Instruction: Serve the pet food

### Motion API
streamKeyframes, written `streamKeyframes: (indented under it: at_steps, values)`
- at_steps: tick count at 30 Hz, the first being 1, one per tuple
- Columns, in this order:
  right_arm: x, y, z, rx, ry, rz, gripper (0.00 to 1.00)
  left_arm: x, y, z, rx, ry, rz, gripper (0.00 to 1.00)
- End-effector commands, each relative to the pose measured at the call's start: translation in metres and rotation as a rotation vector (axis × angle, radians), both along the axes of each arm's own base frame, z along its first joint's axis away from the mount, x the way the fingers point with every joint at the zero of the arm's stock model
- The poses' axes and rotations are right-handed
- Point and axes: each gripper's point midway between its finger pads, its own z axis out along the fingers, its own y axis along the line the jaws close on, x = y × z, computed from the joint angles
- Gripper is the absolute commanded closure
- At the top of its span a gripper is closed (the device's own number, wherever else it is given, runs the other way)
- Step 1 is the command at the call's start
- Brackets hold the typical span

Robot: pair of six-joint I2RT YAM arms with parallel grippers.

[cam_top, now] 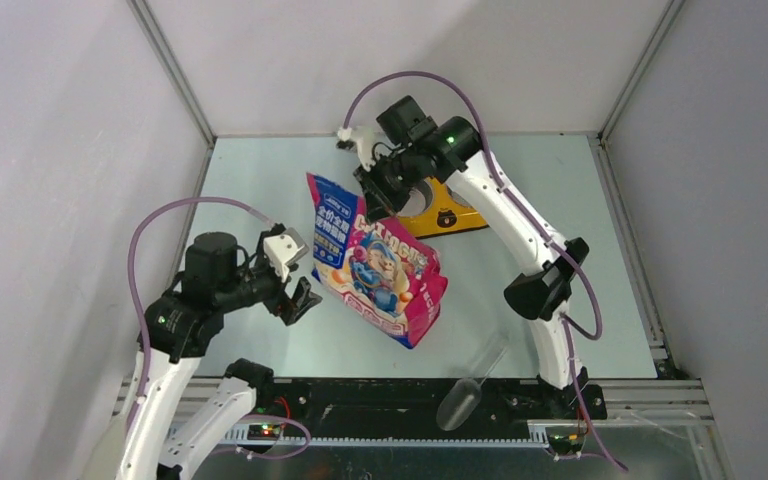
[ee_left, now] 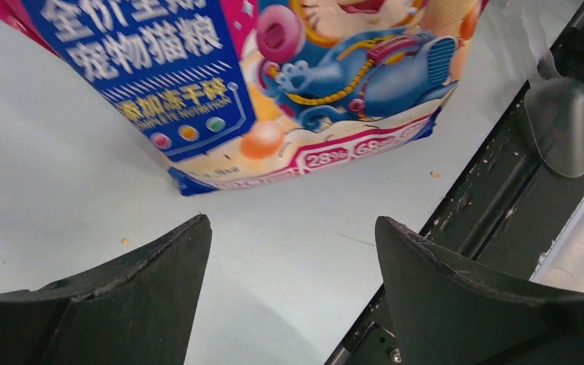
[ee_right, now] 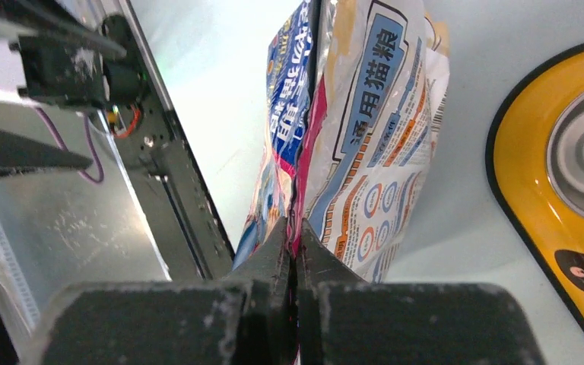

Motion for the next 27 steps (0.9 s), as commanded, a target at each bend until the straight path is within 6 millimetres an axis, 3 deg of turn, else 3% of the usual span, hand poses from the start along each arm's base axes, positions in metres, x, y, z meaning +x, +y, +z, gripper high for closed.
streamKeyframes:
  at_steps: [1, 5, 6, 8, 9, 11, 15, 17, 18, 19, 20, 21, 22, 23, 24, 25, 27]
  values:
    - [0.025, 0.022, 0.069, 0.266, -0.069, -0.057, 1.00, -0.002, -0.001, -0.006, -0.036, 0.049, 0.035, 0.16]
    - [0.017, 0.023, 0.083, 0.326, -0.056, 0.004, 0.98, -0.008, -0.002, -0.034, 0.009, 0.100, -0.015, 0.22]
    - [0.019, 0.019, 0.085, 0.332, -0.053, 0.001, 0.94, -0.003, -0.002, -0.035, 0.008, 0.083, -0.014, 0.22]
    - [0.019, 0.007, 0.093, 0.349, -0.042, -0.001, 0.76, 0.006, -0.003, -0.041, 0.013, 0.073, -0.002, 0.20]
    - [0.014, -0.002, 0.104, 0.368, -0.049, 0.005, 0.63, 0.009, -0.004, -0.048, 0.016, 0.095, 0.007, 0.19]
    - [0.014, -0.022, 0.116, 0.391, -0.053, -0.009, 0.53, 0.012, -0.008, -0.059, 0.026, 0.116, -0.028, 0.19]
    - [0.013, -0.074, 0.135, 0.424, -0.103, -0.010, 0.47, 0.028, -0.011, -0.067, 0.045, 0.123, -0.028, 0.19]
    - [0.005, -0.106, 0.130, 0.401, -0.182, 0.044, 0.45, 0.034, -0.013, -0.062, 0.040, 0.102, -0.027, 0.19]
    - [-0.004, -0.129, 0.115, 0.356, -0.261, 0.103, 0.45, 0.035, -0.014, -0.059, 0.037, 0.097, -0.029, 0.19]
    - [-0.005, -0.146, 0.077, 0.298, -0.210, 0.102, 0.45, 0.035, -0.014, -0.058, 0.037, 0.094, -0.032, 0.19]
    - [-0.022, -0.162, 0.075, 0.264, -0.354, 0.199, 0.45, 0.035, -0.014, -0.056, 0.037, 0.086, -0.036, 0.18]
    - [-0.028, -0.178, 0.029, 0.187, -0.294, 0.210, 0.45, 0.033, -0.012, -0.056, 0.047, 0.086, -0.041, 0.18]
    - [-0.041, -0.193, 0.020, 0.122, -0.404, 0.287, 0.45, 0.033, -0.010, -0.053, 0.059, 0.064, -0.039, 0.18]
    - [-0.058, -0.203, -0.023, 0.072, -0.323, 0.328, 0.45, 0.031, -0.007, -0.054, 0.074, 0.065, -0.039, 0.17]
    - [-0.071, -0.215, -0.036, 0.010, -0.380, 0.403, 0.45, 0.033, -0.003, -0.049, 0.099, 0.030, -0.036, 0.16]
    - [-0.089, -0.221, -0.068, -0.021, -0.333, 0.477, 0.45, 0.032, 0.001, -0.048, 0.116, 0.024, -0.030, 0.16]
    - [-0.113, -0.230, -0.100, -0.074, -0.297, 0.553, 0.45, 0.035, 0.012, -0.042, 0.160, -0.023, 0.004, 0.12]
